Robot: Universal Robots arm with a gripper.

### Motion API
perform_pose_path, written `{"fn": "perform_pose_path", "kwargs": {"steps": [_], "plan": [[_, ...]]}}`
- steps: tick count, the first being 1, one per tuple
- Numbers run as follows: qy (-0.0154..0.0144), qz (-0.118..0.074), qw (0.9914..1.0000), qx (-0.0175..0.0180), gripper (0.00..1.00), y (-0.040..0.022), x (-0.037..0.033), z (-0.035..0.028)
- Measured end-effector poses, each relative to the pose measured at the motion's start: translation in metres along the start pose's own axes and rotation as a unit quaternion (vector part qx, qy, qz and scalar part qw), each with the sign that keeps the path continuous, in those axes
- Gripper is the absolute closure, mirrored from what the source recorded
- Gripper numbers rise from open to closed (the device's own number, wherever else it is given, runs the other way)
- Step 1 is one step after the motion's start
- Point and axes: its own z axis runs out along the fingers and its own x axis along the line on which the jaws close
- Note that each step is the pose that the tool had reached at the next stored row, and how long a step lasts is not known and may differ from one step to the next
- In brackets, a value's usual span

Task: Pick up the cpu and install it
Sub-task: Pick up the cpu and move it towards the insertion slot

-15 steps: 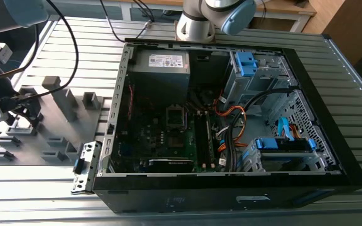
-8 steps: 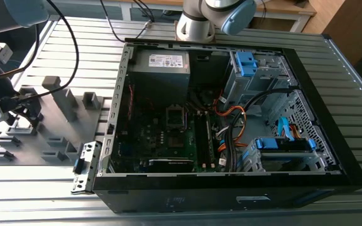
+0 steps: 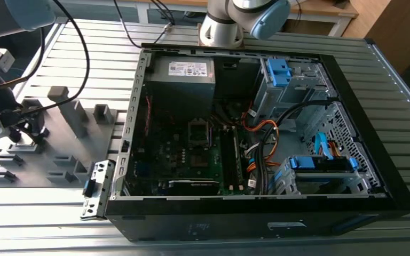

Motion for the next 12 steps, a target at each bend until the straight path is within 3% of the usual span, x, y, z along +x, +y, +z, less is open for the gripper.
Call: {"fn": "perform_pose_path", "kwargs": {"steps": [7,12], "plan": [[0.0,0.0,1.0,0.0,0.53,0.0,-0.0004,-0.0004],[0.0,0.0,1.0,0.0,0.53,0.0001,-0.0004,-0.0051]]}}
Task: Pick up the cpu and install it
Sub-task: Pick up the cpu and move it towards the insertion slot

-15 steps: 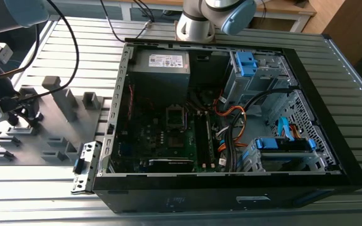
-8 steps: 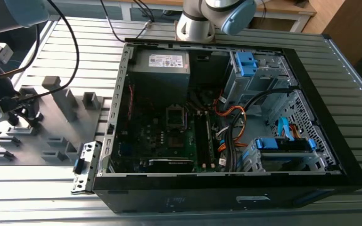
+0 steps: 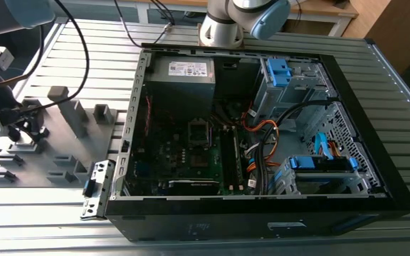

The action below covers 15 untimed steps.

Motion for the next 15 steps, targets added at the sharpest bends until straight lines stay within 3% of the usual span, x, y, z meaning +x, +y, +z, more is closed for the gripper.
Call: {"fn": "perform_pose_path", "kwargs": {"steps": [6,15], "plan": [[0.0,0.0,1.0,0.0,0.53,0.0002,-0.0001,-0.0103],[0.0,0.0,1.0,0.0,0.53,0.0008,-0.0003,-0.0339]]}}
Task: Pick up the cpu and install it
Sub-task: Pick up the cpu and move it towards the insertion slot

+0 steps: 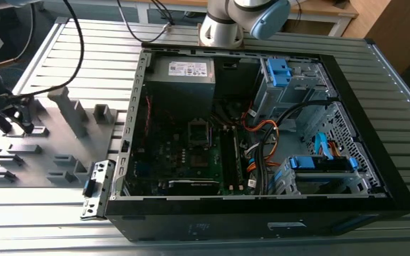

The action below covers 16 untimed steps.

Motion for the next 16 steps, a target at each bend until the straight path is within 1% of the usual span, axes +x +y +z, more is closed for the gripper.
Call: {"fn": "perform_pose_path", "kwargs": {"steps": [3,7,16], "plan": [[0.0,0.0,1.0,-0.0001,0.53,0.0003,-0.0001,-0.0092],[0.0,0.0,1.0,-0.0004,0.53,0.0006,-0.0002,-0.0234],[0.0,0.0,1.0,-0.0026,0.53,0.0015,-0.0005,-0.06]]}}
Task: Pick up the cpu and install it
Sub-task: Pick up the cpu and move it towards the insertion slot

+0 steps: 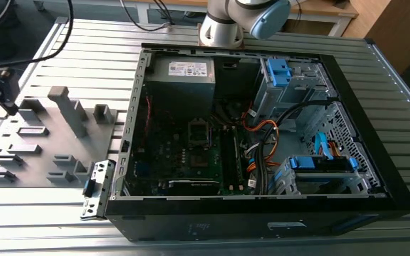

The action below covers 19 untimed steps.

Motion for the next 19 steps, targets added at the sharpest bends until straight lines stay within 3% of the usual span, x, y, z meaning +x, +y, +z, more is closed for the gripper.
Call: {"fn": "perform_pose_path", "kwargs": {"steps": [8,19], "plan": [[0.0,0.0,1.0,-0.0015,0.53,0.0008,-0.0003,-0.0283],[0.0001,0.0,1.0,-0.0023,0.53,0.0016,-0.0005,-0.0563]]}}
